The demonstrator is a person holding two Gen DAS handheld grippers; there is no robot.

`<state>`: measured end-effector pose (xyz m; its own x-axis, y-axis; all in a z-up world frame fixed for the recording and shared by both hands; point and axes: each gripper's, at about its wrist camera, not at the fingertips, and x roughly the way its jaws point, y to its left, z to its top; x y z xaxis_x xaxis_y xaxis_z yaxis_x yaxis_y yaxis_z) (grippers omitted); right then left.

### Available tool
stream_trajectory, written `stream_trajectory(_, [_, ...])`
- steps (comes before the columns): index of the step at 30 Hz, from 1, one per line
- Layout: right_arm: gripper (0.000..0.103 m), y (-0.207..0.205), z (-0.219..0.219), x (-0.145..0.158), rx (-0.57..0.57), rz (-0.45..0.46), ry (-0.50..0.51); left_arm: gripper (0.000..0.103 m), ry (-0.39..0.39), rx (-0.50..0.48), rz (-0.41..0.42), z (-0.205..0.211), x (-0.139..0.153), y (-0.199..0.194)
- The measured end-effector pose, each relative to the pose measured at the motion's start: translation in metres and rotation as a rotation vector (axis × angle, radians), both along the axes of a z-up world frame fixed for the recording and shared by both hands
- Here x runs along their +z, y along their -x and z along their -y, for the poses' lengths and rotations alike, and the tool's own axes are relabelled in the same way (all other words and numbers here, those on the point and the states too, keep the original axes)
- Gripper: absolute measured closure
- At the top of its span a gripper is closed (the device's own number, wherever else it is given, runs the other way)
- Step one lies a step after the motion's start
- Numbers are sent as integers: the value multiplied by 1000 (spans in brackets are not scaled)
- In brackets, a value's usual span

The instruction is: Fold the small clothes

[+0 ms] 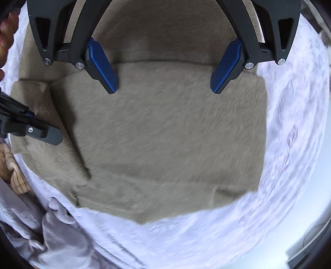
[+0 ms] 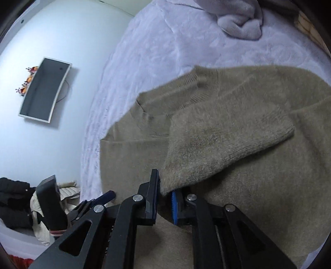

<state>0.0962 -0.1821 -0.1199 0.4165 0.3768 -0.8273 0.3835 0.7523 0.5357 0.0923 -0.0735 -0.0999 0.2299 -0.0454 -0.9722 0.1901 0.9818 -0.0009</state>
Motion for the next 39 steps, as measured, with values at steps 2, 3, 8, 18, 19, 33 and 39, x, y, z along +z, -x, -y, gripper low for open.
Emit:
stream_trajectory(2, [66, 2, 4, -11, -51, -32, -25, 11, 19, -4, 3, -6, -1, 2])
stream_trajectory(3, [42, 5, 8, -12, -83, -32, -41, 11, 30, -14, 7, -7, -1, 1])
stream_trajectory(8, [37, 26, 28, -1, -230, -10, -40, 11, 126, -44, 6, -14, 2, -3])
stream_trajectory(18, [94, -15, 12, 22, -151, 114, -42, 11, 383, -35, 14, -69, 33, -5])
stream_trajectory(19, [94, -23, 0, 23, -94, 114, -25, 11, 410, -25, 9, -79, 34, -7])
stream_trajectory(33, [76, -27, -95, -22, 304, -91, 19, 11, 568, 40, -108, -116, 13, -18])
stream_trajectory(39, [56, 13, -57, -1, 139, -65, -15, 11, 565, 39, -123, -83, 15, -31])
